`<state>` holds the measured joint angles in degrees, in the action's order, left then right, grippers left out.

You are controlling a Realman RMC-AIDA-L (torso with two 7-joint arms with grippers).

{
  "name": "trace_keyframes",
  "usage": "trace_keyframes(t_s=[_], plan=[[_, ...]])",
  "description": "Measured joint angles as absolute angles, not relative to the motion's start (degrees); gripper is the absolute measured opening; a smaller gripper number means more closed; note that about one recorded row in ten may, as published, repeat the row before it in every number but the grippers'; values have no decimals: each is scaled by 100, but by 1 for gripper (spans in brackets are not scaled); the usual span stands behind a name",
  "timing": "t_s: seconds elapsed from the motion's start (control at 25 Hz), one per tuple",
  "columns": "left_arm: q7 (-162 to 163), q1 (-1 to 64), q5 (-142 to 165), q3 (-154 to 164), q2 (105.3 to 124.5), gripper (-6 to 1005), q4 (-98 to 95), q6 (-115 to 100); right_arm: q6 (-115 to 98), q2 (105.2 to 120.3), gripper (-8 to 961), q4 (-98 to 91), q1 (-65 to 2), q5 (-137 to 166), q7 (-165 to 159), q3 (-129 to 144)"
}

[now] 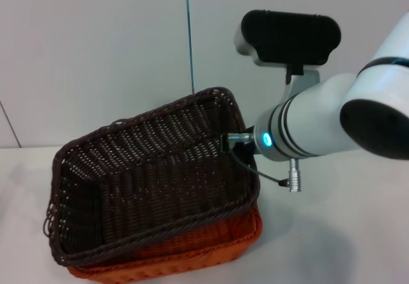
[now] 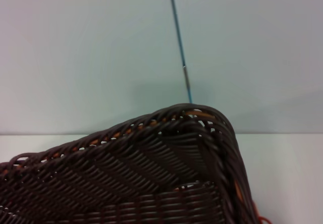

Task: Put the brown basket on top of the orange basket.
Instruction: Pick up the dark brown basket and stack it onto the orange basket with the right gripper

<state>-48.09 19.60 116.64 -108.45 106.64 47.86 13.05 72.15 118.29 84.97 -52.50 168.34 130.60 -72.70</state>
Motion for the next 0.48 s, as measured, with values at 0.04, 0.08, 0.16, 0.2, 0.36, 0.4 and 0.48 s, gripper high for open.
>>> trace_keyframes(t_s=[0.04,0.08,0.16,0.2,0.36,0.4,0.48], plan=[[-4809,1960,11664,-10845,10659,917,4783,1305,7154,11847,135,8451,-5249,16833,13065,-7242],[-4808,1960,11663,-10845,10654,917,4781,1305,7121,11854,134,8427,-5249,16831,13065,-7219],[-4808,1960,11663,-10845,10650,917,4781,1308,7103,11858,134,8399,-5235,16831,13060,-7185],[-4807,1958,11663,-10845,10647,917,4781,1312,7093,11857,134,8390,-5208,16831,13055,-7172],[-4808,1957,11662,-10845,10651,917,4780,1319,6911,11860,134,8370,-5005,16831,13053,-7113],[-4809,1966,11663,-10845,10651,917,4778,1319,6879,11862,134,8365,-4965,16831,13052,-7097],[-4815,1997,11677,-10845,10652,917,4755,1318,6846,11862,134,8341,-4915,16830,13052,-7079]])
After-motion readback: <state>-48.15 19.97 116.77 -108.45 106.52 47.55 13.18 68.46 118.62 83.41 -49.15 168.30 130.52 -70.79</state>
